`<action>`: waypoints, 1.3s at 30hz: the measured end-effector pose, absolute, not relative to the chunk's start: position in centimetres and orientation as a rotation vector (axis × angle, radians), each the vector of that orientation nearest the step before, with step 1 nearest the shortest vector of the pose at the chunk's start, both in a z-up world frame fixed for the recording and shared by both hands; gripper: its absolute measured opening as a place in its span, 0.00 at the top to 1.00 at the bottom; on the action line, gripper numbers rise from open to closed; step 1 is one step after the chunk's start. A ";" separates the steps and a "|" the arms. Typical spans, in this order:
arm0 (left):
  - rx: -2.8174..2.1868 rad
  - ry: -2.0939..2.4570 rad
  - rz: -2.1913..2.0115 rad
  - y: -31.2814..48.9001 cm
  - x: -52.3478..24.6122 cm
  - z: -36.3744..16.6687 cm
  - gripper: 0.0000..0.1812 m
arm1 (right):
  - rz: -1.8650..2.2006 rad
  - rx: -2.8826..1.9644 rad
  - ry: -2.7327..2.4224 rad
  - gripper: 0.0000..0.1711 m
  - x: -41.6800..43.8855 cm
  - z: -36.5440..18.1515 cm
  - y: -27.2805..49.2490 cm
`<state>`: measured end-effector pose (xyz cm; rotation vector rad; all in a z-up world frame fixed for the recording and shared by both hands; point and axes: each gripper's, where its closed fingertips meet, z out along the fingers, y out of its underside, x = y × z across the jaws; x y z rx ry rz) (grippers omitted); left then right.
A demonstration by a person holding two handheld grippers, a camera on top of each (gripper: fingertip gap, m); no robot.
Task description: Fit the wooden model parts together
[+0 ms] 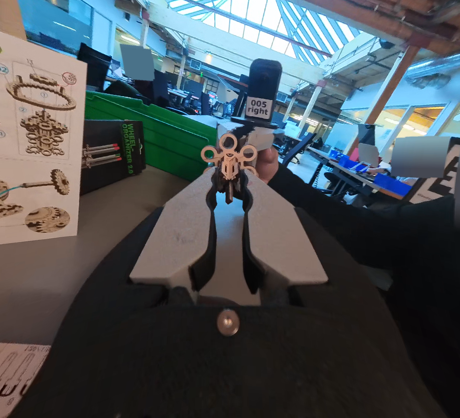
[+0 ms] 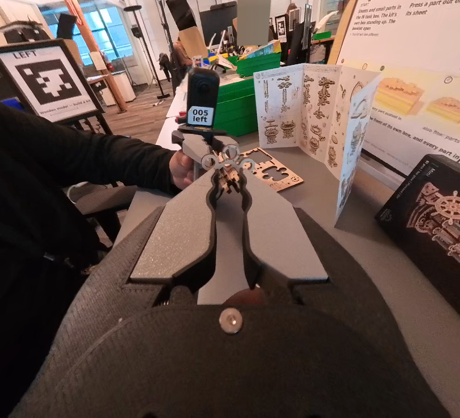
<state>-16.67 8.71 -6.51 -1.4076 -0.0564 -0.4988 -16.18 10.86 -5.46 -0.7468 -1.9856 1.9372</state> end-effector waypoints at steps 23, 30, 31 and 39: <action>-1.702 0.003 -0.256 9.7 -16.7 -10.1 0.79 | 1.754 -0.800 -2.099 0.94 -16.9 -7.6 11.5; -1.770 -0.025 -0.257 9.3 -17.5 -10.8 0.67 | 1.322 -0.715 -2.260 0.94 -16.8 -11.0 11.2; -1.788 -0.011 -0.262 9.5 -17.1 -11.1 0.66 | 1.277 -0.698 -2.285 0.94 -16.8 -11.5 10.9; -1.907 0.083 -0.292 9.5 -15.4 -13.0 0.70 | 1.179 -0.662 -2.352 0.94 -16.4 -12.7 10.3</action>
